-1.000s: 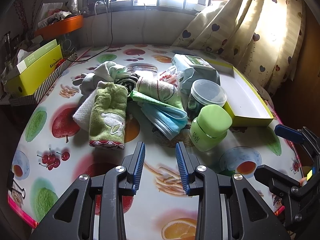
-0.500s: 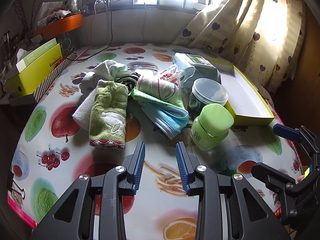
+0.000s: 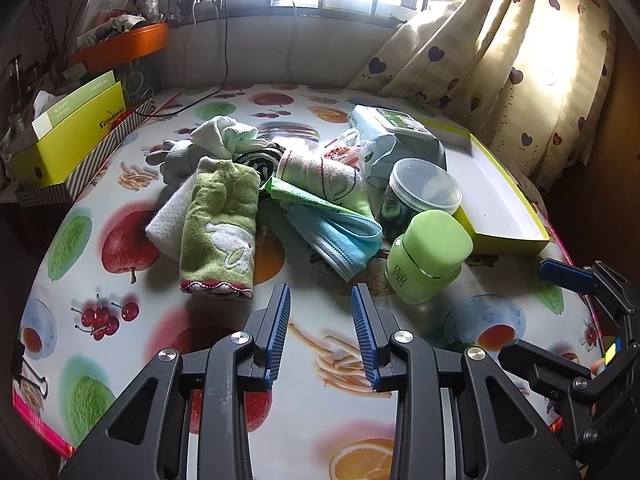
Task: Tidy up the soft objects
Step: 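Move both tools toward the pile of cloths on the table, then close the left gripper on the green bunny-print towel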
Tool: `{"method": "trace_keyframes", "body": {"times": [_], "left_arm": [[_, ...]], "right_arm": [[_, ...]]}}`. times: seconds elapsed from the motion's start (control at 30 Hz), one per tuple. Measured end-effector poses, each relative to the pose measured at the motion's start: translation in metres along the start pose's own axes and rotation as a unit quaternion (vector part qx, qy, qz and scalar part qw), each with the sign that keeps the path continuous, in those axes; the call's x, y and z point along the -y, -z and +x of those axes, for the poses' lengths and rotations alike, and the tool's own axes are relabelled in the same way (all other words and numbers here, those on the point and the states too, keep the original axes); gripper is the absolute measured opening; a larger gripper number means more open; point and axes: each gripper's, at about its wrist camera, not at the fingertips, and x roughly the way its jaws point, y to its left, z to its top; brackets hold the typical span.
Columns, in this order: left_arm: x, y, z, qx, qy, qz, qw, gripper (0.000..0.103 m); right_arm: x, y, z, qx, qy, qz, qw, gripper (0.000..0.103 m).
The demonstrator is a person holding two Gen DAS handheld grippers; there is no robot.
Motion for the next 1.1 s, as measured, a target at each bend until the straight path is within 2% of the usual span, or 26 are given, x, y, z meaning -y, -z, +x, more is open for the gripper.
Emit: {"method": "trace_keyframes", "body": {"times": [0.8,1.1], "left_arm": [[-0.013,-0.006,0.004,0.002,0.001,-0.012,0.9999,0.033],[-0.028,-0.01,-0.001,0.012,-0.001,-0.026,0.9996,0.033]], "right_arm": [[-0.006,-0.012,0.009,-0.008,-0.001,-0.012,1.0,0.103],[-0.014,-0.02,0.009,-0.002,-0.004,-0.025,1.0,0.103]]}}
